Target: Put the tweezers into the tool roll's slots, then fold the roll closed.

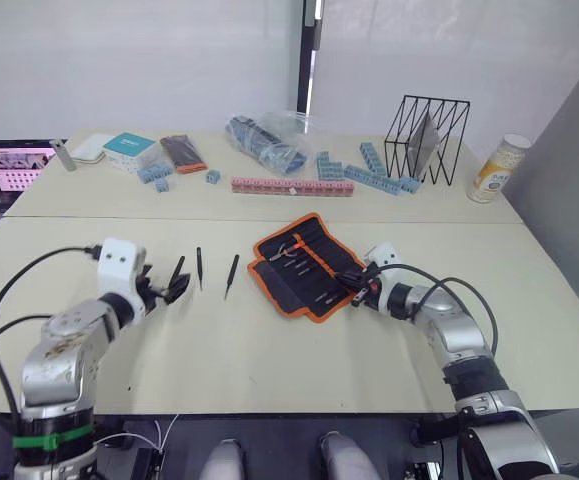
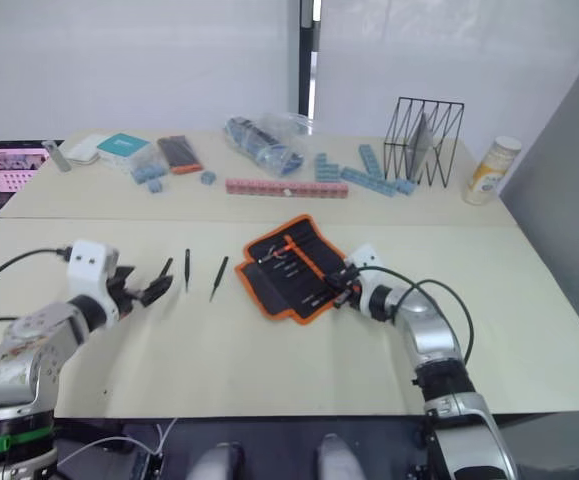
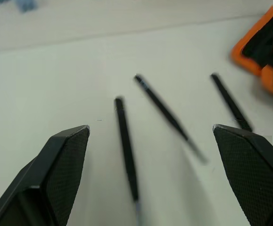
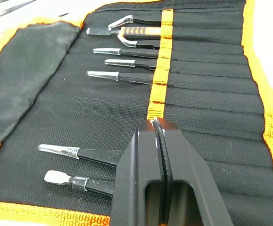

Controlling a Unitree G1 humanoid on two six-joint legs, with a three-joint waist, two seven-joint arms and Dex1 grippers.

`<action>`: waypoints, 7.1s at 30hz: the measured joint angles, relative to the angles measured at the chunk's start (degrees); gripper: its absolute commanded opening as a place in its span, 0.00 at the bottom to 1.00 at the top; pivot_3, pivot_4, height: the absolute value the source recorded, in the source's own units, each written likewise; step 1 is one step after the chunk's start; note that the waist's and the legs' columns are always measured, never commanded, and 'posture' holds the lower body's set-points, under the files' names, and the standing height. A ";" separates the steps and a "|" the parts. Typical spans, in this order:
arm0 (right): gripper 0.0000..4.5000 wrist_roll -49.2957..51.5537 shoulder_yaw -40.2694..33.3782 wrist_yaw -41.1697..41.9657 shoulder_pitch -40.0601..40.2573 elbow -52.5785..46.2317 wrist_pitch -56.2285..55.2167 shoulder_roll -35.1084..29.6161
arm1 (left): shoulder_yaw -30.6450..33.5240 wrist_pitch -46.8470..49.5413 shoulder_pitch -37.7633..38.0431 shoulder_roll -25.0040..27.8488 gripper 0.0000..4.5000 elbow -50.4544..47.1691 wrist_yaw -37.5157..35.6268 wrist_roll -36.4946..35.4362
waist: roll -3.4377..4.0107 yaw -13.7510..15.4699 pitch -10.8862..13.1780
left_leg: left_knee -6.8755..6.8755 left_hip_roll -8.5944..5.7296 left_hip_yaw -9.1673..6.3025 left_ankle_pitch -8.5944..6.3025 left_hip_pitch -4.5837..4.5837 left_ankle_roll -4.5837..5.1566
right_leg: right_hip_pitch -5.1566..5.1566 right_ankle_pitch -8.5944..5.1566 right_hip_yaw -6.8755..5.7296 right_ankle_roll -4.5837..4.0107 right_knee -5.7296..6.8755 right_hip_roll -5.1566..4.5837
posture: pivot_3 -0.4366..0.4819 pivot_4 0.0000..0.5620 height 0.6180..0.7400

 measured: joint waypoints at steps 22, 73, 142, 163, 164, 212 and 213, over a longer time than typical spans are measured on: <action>0.00 -4.40 3.46 1.66 -1.37 2.48 -3.65 -0.60 | 8.46 -0.14 16.06 -5.26 0.99 -9.55 7.64 -6.44 | -0.41 0.07 -0.26 | 0.01 0.08 0.12 -0.21 0.23 -0.34 | 0.08 -0.24 0.00 -0.49 -0.02 -0.01 | 0.48 0.27 1.00; 0.00 -2.08 0.00 -5.93 5.98 -12.16 6.20 -0.60 | -26.50 -1.67 -22.59 0.16 0.00 5.79 -3.21 -4.39 | -0.22 0.85 -0.40 | -0.03 -0.01 0.05 0.01 -0.14 -0.01 | -0.07 -0.05 0.01 -0.10 -0.11 -0.02 | 0.48 0.27 1.00; 0.00 -2.68 -0.44 -13.56 9.39 -18.19 10.27 1.54 | -43.15 -13.23 -40.31 -12.99 0.00 42.27 -18.19 12.39 | -0.18 1.49 -0.38 | -0.03 -0.07 -0.01 0.01 -0.12 0.00 | -0.02 -0.01 0.04 0.10 -0.10 -0.01 | 0.48 0.27 1.00; 0.00 -2.69 -0.38 -14.43 10.09 -19.37 10.97 1.31 | -41.73 -37.05 -54.35 -26.06 0.00 76.53 -14.76 18.82 | -0.19 1.73 -0.38 | 0.01 -0.10 -0.03 0.01 -0.16 0.00 | 0.00 -0.02 0.04 0.14 -0.13 -0.01 | 0.48 0.27 1.00; 0.00 -2.69 -0.39 -14.59 10.26 -19.60 11.03 1.31 | -41.41 -38.36 -54.68 -26.38 0.00 77.78 -14.63 19.01 | -0.19 1.75 -0.38 | 0.02 -0.10 -0.04 0.01 -0.16 -0.01 | 0.00 -0.02 0.04 0.14 -0.12 -0.02 | 0.48 0.27 1.00; 0.00 2.85 -2.55 -7.57 4.55 -10.63 8.52 0.95 | -4.45 -14.14 -10.85 1.88 1.00 16.81 -11.05 2.50 | 0.22 -1.09 -0.13 | -0.10 -0.06 -0.03 0.01 -0.14 0.00 | -0.08 -0.05 0.07 0.14 0.02 -0.01 | 0.48 0.27 1.00; 0.00 2.74 -2.36 -7.26 4.09 -10.32 8.48 0.88 | -2.90 -14.34 -8.20 1.96 1.00 15.15 -10.68 1.79 | 0.22 -1.09 -0.13 | -0.10 -0.05 -0.04 0.01 -0.14 0.00 | -0.09 -0.05 0.06 0.13 0.02 -0.01 | 0.48 0.27 1.00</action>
